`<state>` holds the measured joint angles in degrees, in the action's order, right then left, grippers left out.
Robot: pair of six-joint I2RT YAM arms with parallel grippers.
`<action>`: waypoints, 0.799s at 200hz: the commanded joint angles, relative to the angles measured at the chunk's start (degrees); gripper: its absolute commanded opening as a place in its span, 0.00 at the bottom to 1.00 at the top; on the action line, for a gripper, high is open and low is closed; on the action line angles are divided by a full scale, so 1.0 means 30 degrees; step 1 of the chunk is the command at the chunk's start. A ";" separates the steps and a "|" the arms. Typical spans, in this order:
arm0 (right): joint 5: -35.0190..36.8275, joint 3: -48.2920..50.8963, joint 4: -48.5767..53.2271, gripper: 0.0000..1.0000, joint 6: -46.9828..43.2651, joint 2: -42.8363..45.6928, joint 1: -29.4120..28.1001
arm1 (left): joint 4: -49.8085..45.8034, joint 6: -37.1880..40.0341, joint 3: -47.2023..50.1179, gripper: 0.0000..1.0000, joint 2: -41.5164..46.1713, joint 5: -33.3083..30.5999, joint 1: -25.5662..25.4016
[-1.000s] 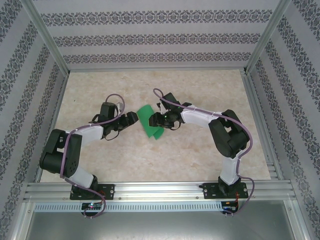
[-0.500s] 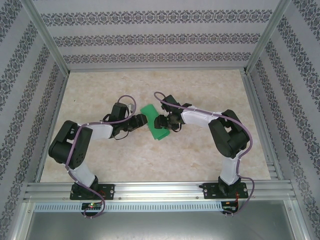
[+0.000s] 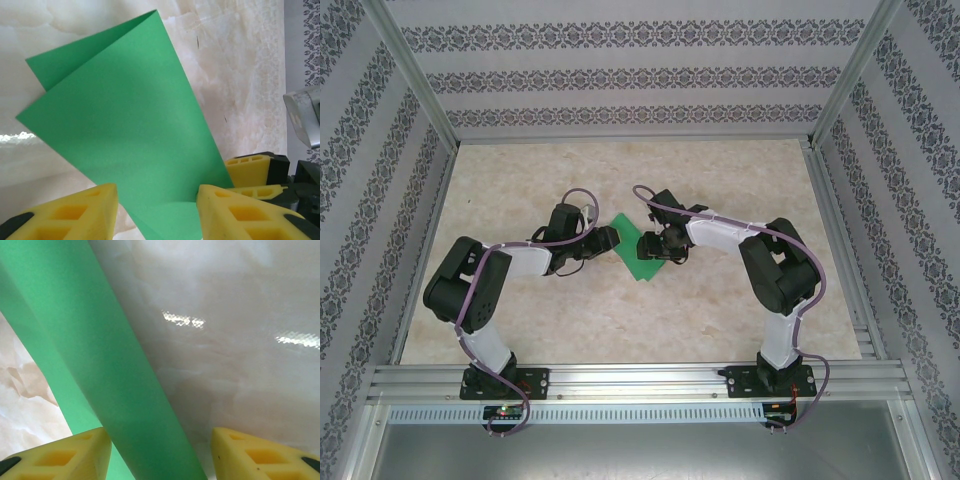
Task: Fold a paper plane with a square sheet of paper (pick it up from the middle)
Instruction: Fold the square sheet of paper in half at the center of the table.
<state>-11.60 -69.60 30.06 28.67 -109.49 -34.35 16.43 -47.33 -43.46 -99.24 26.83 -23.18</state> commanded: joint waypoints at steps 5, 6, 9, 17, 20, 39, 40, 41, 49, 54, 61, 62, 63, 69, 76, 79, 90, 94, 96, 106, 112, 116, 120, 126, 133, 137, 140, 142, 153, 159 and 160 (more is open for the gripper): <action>0.0298 -0.0578 0.0264 0.56 0.0433 -0.0701 0.0106 | 0.1230 -0.0249 -0.0497 0.45 -0.0423 -0.0486 -0.0467; 0.0309 -0.0583 0.0263 0.56 0.0449 -0.0705 0.0109 | 0.1217 -0.0249 -0.0519 0.45 -0.0429 -0.0496 -0.0457; 0.0315 -0.0609 0.0266 0.56 0.0528 -0.0749 0.0097 | 0.1232 -0.0252 -0.0535 0.45 -0.0482 -0.0493 -0.0460; 0.0320 -0.0719 0.0234 0.57 0.0778 -0.0863 0.0097 | 0.1259 -0.0220 -0.0645 0.44 -0.0571 -0.0519 -0.0479; 0.0305 -0.0732 0.0178 0.58 0.0855 -0.0912 0.0084 | 0.1263 -0.0197 -0.0676 0.44 -0.0621 -0.0526 -0.0503; 0.0406 -0.0921 0.0090 0.59 0.1412 -0.1059 0.0055 | 0.1241 -0.0131 -0.1014 0.42 -0.1049 -0.0382 -0.0605; 0.0422 -0.0930 0.0088 0.59 0.1421 -0.1075 0.0054 | 0.1267 -0.0131 -0.1027 0.42 -0.1079 -0.0370 -0.0614; 0.0429 -0.0935 0.0087 0.59 0.1456 -0.1083 0.0054 | 0.1280 -0.0117 -0.1063 0.42 -0.1109 -0.0350 -0.0604; 0.0435 -0.1023 0.0057 0.59 0.1577 -0.1119 0.0057 | 0.1399 -0.0131 -0.1175 0.41 -0.1358 -0.0218 -0.0672; 0.0437 -0.1070 0.0049 0.60 0.1646 -0.1148 0.0053 | 0.1492 -0.0131 -0.1278 0.40 -0.1512 -0.0119 -0.0715; 0.0425 -0.1129 0.0062 0.60 0.1697 -0.1204 0.0052 | 0.1483 -0.0127 -0.1471 0.37 -0.1738 0.0033 -0.0740; 0.0417 -0.1137 0.0074 0.60 0.1696 -0.1206 0.0067 | 0.1475 -0.0100 -0.1505 0.37 -0.1760 0.0057 -0.0755; 0.0412 -0.1155 0.0080 0.60 0.1695 -0.1207 0.0060 | 0.1457 -0.0086 -0.1551 0.37 -0.1801 0.0083 -0.0762; 0.0436 -0.1201 0.0141 0.60 0.1694 -0.1221 0.0077 | 0.1327 -0.0052 -0.1781 0.36 -0.2028 0.0217 -0.0768; 0.0448 -0.1218 0.0215 0.60 0.1609 -0.1265 0.0055 | 0.1200 -0.0044 -0.2014 0.34 -0.2250 0.0286 -0.0747; 0.0450 -0.1209 0.0230 0.60 0.1607 -0.1266 0.0053 | 0.1197 -0.0043 -0.2095 0.34 -0.2339 0.0326 -0.0789; 0.0459 -0.1203 0.0318 0.60 0.1496 -0.1295 0.0079 | 0.1164 -0.0052 -0.2299 0.31 -0.2676 0.0347 -0.0796; 0.0395 -0.1229 0.0390 0.60 0.1421 -0.1323 0.0108 | 0.1129 -0.0044 -0.2384 0.30 -0.2783 0.0344 -0.0791; 0.0346 -0.1232 0.0404 0.60 0.1385 -0.1324 0.0103 | 0.1061 -0.0036 -0.2401 0.30 -0.2817 0.0329 -0.0782; 0.0163 -0.1232 0.0451 0.60 0.1261 -0.1321 0.0097 | 0.0844 -0.0045 -0.2586 0.26 -0.3102 0.0280 -0.0794; 0.0059 -0.1255 0.0436 0.60 0.1196 -0.1325 0.0084 | 0.0596 -0.0015 -0.2669 0.23 -0.3215 0.0275 -0.0784; -0.0042 -0.1261 0.0439 0.60 0.1156 -0.1299 0.0069 | 0.0451 0.0028 -0.2757 0.22 -0.3290 0.0228 -0.0776; -0.0166 -0.1284 0.0430 0.60 0.1059 -0.1248 0.0081 | 0.0255 0.0064 -0.2804 0.22 -0.3344 0.0166 -0.0776; -0.0339 -0.1333 0.0433 0.60 0.0925 -0.1167 0.0084 | -0.0011 0.0109 -0.2859 0.20 -0.3414 0.0085 -0.0797; -0.0492 -0.1428 0.0478 0.60 0.0705 -0.1052 0.0110 | -0.0318 0.0209 -0.2893 0.19 -0.3480 -0.0042 -0.0788; -0.0582 -0.1501 0.0510 0.61 0.0576 -0.0986 0.0126 | -0.0557 0.0304 -0.2934 0.18 -0.3509 -0.0114 -0.0787; -0.0701 -0.1563 0.0553 0.61 0.0442 -0.0935 0.0139 | -0.0751 0.0363 -0.2993 0.18 -0.3537 -0.0178 -0.0790; -0.0792 -0.1615 0.0554 0.61 0.0356 -0.0912 0.0155 | -0.0918 0.0424 -0.3022 0.18 -0.3532 -0.0219 -0.0782; -0.1466 -0.1915 0.0607 0.62 -0.0327 -0.0671 0.0242 | -0.1589 0.0747 -0.3148 0.16 -0.3598 -0.0356 -0.0786; -0.1789 -0.2110 0.0654 0.63 -0.0724 -0.0519 0.0307 | -0.1894 0.0866 -0.3211 0.15 -0.3627 -0.0404 -0.0770; -0.1848 -0.2155 0.0663 0.63 -0.0760 -0.0497 0.0327 | -0.1956 0.0895 -0.3239 0.15 -0.3628 -0.0425 -0.0770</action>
<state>-13.02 -73.03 32.86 30.92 -111.50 -34.26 15.40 -46.92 -51.53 -109.45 26.46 -24.88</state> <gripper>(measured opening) 0.617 0.161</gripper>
